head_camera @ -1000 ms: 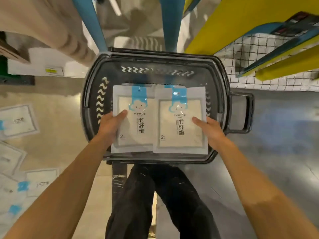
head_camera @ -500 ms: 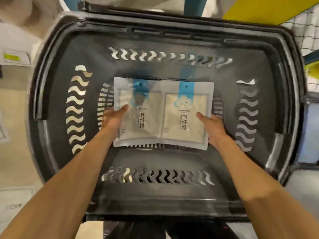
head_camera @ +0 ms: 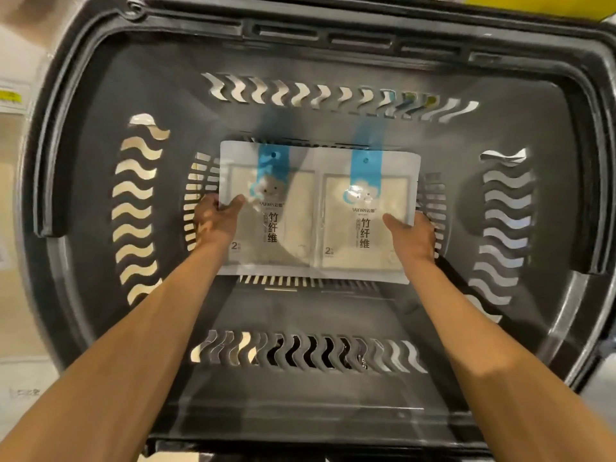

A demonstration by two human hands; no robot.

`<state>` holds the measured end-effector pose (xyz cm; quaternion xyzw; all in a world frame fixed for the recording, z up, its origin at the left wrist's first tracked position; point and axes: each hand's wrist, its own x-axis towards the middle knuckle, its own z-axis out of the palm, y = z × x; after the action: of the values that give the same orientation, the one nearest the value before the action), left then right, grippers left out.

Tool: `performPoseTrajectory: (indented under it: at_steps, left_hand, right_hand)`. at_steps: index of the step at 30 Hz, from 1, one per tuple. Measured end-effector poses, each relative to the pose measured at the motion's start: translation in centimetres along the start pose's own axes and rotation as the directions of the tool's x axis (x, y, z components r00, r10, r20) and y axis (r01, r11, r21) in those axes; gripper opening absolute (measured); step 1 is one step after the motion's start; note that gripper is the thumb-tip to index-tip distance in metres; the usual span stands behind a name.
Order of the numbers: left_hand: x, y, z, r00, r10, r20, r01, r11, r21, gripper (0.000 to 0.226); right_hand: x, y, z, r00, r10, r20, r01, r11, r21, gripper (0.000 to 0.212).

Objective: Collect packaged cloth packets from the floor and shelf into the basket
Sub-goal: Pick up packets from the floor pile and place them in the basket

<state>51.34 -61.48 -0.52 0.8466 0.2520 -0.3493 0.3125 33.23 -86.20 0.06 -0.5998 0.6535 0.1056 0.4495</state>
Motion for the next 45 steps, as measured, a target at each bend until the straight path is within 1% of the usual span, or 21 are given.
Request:
performPoseTrajectory:
  at_steps: [2, 4, 7, 8, 10, 11, 13, 14, 15, 17, 19, 21, 23, 26, 29, 31, 33, 36, 39, 42, 45]
  left_hand:
    - [-0.7, 0.3, -0.2, 1.000, 0.023, -0.021, -0.022, 0.999, 0.035, 0.048]
    - [-1.9, 0.7, -0.7, 0.999, 0.047, -0.009, -0.046, 0.996, 0.079, 0.049]
    - [-4.5, 1.0, -2.8, 0.997, 0.066, 0.026, -0.070, 0.980, 0.185, 0.051]
    - [-5.7, 1.1, -3.6, 0.993, 0.109, 0.048, -0.117, 0.968, 0.221, 0.050]
    - [-8.0, 1.7, -5.2, 0.968, 0.226, 0.107, -0.248, 0.913, 0.323, 0.047]
    - [-9.3, 2.2, -6.1, 0.954, 0.269, 0.136, -0.301, 0.873, 0.384, 0.046]
    - [-12.4, 4.0, -8.3, 0.931, 0.319, 0.178, -0.364, 0.770, 0.524, 0.045]
    - [-14.0, 5.2, -9.6, 0.919, 0.348, 0.184, -0.386, 0.702, 0.598, 0.043]
    - [-15.7, 6.4, -11.0, 0.906, 0.384, 0.178, -0.400, 0.636, 0.660, 0.043]
    - [-19.4, 9.1, -14.3, 0.876, 0.458, 0.148, -0.413, 0.557, 0.720, 0.043]
    - [-23.4, 11.4, -17.7, 0.829, 0.548, 0.111, -0.438, 0.514, 0.737, 0.044]
    - [-27.3, 13.3, -21.3, 0.799, 0.598, 0.066, -0.437, 0.501, 0.747, 0.046]
    - [-31.1, 13.9, -25.2, 0.791, 0.612, 0.015, -0.411, 0.514, 0.753, 0.049]
    - [-36.5, 13.5, -30.2, 0.792, 0.604, -0.087, -0.371, 0.589, 0.718, 0.053]
    - [-41.4, 11.9, -34.6, 0.799, 0.571, -0.187, -0.325, 0.673, 0.665, 0.054]
    - [-44.2, 10.5, -37.6, 0.804, 0.540, -0.248, -0.279, 0.712, 0.645, 0.054]
    - [-46.8, 9.0, -40.7, 0.820, 0.479, -0.313, -0.213, 0.763, 0.610, 0.056]
    - [-50.4, 6.5, -45.3, 0.834, 0.373, -0.407, -0.104, 0.830, 0.548, 0.058]
    - [-53.8, 3.3, -49.5, 0.814, 0.294, -0.501, -0.022, 0.877, 0.479, 0.058]
    - [-56.7, -0.9, -53.1, 0.807, 0.163, -0.568, 0.093, 0.914, 0.395, 0.059]
    - [-59.0, -5.0, -56.0, 0.784, 0.061, -0.618, 0.179, 0.931, 0.319, 0.059]
  right_hand:
    - [-0.4, -0.4, 0.0, 1.000, 0.017, -0.005, -0.017, 1.000, -0.016, 0.040]
    - [-1.2, -1.1, -0.3, 1.000, 0.016, -0.022, -0.017, 0.999, -0.044, 0.041]
    - [-3.9, -2.5, -1.4, 0.994, -0.108, 0.024, 0.111, 0.973, -0.202, 0.048]
    - [-5.1, -3.0, -2.2, 0.984, -0.168, 0.051, 0.176, 0.948, -0.263, 0.048]
    - [-7.7, -4.6, -4.0, 0.955, -0.268, 0.126, 0.296, 0.868, -0.398, 0.047]
    - [-9.2, -5.8, -5.1, 0.938, -0.304, 0.169, 0.348, 0.809, -0.474, 0.048]
    - [-12.2, -8.4, -7.3, 0.889, -0.382, 0.253, 0.455, 0.663, -0.595, 0.050]
    - [-13.9, -9.8, -8.4, 0.864, -0.418, 0.282, 0.494, 0.593, -0.636, 0.051]
    - [-15.6, -11.4, -9.6, 0.839, -0.451, 0.306, 0.527, 0.528, -0.667, 0.052]
    - [-19.4, -14.6, -12.0, 0.798, -0.488, 0.352, 0.574, 0.438, -0.692, 0.052]
    - [-23.4, -17.6, -14.5, 0.753, -0.524, 0.398, 0.623, 0.375, -0.686, 0.051]
    - [-27.2, -20.4, -17.1, 0.696, -0.563, 0.446, 0.674, 0.299, -0.675, 0.051]
    - [-31.3, -22.9, -19.2, 0.637, -0.580, 0.507, 0.718, 0.209, -0.664, 0.053]
    - [-37.0, -26.4, -21.7, 0.551, -0.585, 0.595, 0.757, 0.050, -0.651, 0.052]
    - [-42.1, -29.7, -23.0, 0.449, -0.622, 0.641, 0.778, -0.080, -0.623, 0.046]
    - [-45.7, -31.6, -22.9, 0.380, -0.651, 0.657, 0.789, -0.143, -0.598, 0.046]
    - [-49.4, -33.4, -22.3, 0.321, -0.668, 0.671, 0.808, -0.177, -0.562, 0.047]
    - [-55.0, -35.4, -20.6, 0.246, -0.641, 0.727, 0.823, -0.258, -0.507, 0.049]
    - [-60.3, -36.7, -18.6, 0.154, -0.608, 0.779, 0.836, -0.340, -0.431, 0.049]
    - [-65.6, -37.1, -16.3, 0.087, -0.546, 0.833, 0.829, -0.424, -0.365, 0.052]
    - [-70.0, -36.7, -13.8, -0.010, -0.482, 0.876, 0.815, -0.512, -0.273, 0.052]
